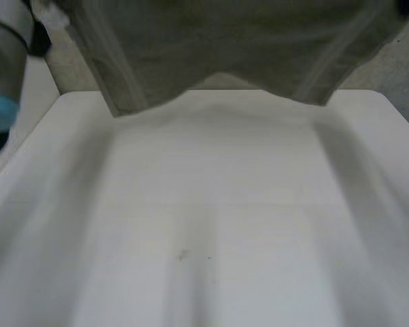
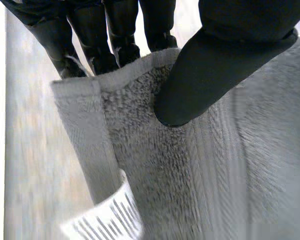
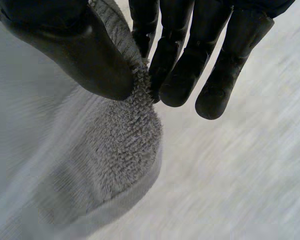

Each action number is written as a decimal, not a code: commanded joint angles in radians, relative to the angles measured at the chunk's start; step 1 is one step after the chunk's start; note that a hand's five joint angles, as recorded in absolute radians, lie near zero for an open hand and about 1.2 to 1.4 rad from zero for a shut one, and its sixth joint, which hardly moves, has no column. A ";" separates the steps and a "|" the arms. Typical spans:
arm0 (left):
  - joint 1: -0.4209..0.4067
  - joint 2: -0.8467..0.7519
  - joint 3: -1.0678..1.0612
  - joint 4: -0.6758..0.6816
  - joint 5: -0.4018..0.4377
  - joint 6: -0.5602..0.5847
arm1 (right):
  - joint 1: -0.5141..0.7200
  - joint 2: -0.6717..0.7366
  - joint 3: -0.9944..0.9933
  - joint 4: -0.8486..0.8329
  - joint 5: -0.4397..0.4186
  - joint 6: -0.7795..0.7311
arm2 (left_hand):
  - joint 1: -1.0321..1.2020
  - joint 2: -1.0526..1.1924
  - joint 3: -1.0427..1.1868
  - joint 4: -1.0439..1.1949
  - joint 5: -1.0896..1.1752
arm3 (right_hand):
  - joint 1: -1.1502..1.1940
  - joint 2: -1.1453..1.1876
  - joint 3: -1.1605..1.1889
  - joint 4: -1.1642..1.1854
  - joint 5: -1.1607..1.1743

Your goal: Fold the towel.

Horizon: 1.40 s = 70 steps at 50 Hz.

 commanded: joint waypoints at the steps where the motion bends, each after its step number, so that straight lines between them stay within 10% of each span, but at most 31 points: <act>1: 0.007 0.007 -0.358 -0.002 0.048 0.007 | 0.002 0.011 0.283 0.131 -0.089 -0.223 | 0.198 0.178 0.179 0.177 0.188 | 0.057 0.065 0.054 0.055 0.050; 15: 0.017 0.001 -0.864 0.193 0.111 0.045 | -0.013 0.094 0.756 0.006 -0.174 -0.433 | 0.198 0.178 0.179 0.177 0.188 | 0.057 0.065 0.054 0.055 0.050; 21: 0.021 0.046 -0.884 0.214 0.111 0.123 | -0.042 0.010 0.785 -0.001 -0.176 -0.418 | 0.198 0.178 0.179 0.177 0.188 | -0.962 -0.954 -0.965 -0.964 -0.969; 24: 0.021 0.056 -0.892 0.216 0.111 0.126 | -0.068 -0.038 0.799 -0.027 -0.180 -0.392 | 0.198 0.178 0.179 0.177 0.188 | -1.104 -1.097 -1.107 -1.107 -1.112; 57: 0.046 0.072 -0.912 0.233 0.114 0.131 | -0.073 -0.052 0.837 0.005 -0.165 -0.430 | 0.198 0.178 0.179 0.177 0.188 | -0.911 -0.903 -0.913 -0.913 -0.918; 70: 0.069 0.075 -0.907 0.233 0.113 0.131 | -0.065 -0.049 0.822 0.115 -0.171 -0.121 | 0.198 0.178 0.179 0.177 0.188 | -0.914 -0.906 -0.916 -0.916 -0.921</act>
